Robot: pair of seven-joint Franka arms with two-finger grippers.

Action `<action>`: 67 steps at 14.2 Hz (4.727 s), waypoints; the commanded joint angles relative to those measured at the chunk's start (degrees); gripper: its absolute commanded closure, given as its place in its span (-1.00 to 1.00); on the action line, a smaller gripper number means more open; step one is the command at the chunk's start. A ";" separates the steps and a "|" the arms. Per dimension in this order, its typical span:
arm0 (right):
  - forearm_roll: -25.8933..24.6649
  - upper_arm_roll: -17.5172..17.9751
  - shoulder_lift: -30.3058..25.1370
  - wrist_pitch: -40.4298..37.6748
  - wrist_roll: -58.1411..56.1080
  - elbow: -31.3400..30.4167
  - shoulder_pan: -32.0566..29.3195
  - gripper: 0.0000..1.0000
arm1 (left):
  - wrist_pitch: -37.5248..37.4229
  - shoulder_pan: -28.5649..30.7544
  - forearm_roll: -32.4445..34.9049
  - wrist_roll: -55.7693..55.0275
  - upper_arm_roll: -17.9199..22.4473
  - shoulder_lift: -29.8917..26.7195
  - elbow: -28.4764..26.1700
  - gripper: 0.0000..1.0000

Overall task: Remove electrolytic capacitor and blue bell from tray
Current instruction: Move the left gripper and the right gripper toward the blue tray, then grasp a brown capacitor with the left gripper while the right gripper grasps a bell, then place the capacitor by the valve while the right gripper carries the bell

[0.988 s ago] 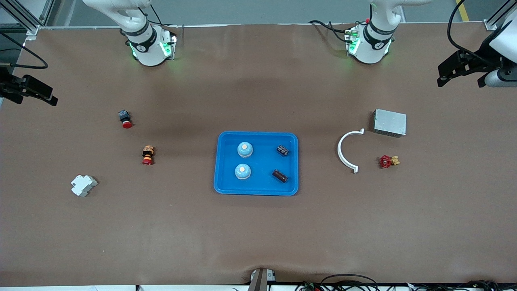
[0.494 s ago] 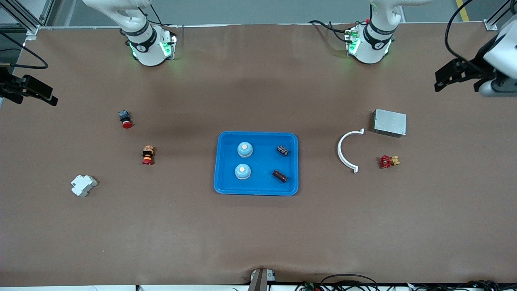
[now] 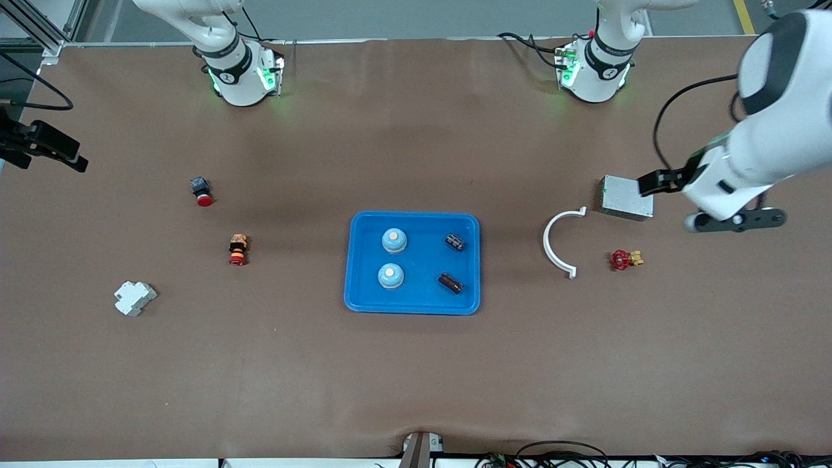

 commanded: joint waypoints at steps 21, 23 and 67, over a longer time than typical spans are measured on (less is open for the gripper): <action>5.02 1.72 3.98 38.25 68.16 -29.94 39.25 -1.00 | 45.39 -26.23 -2.23 -68.47 -0.87 31.21 -1.85 -0.35; 4.49 1.64 8.90 43.88 72.72 -29.51 42.42 -1.00 | 45.48 -27.20 -2.14 -69.54 -0.87 32.26 -1.85 -0.31; -1.84 0.93 36.73 34.70 74.90 -0.23 41.22 1.00 | 51.90 3.39 7.44 -41.85 -0.69 15.84 -29.01 -1.00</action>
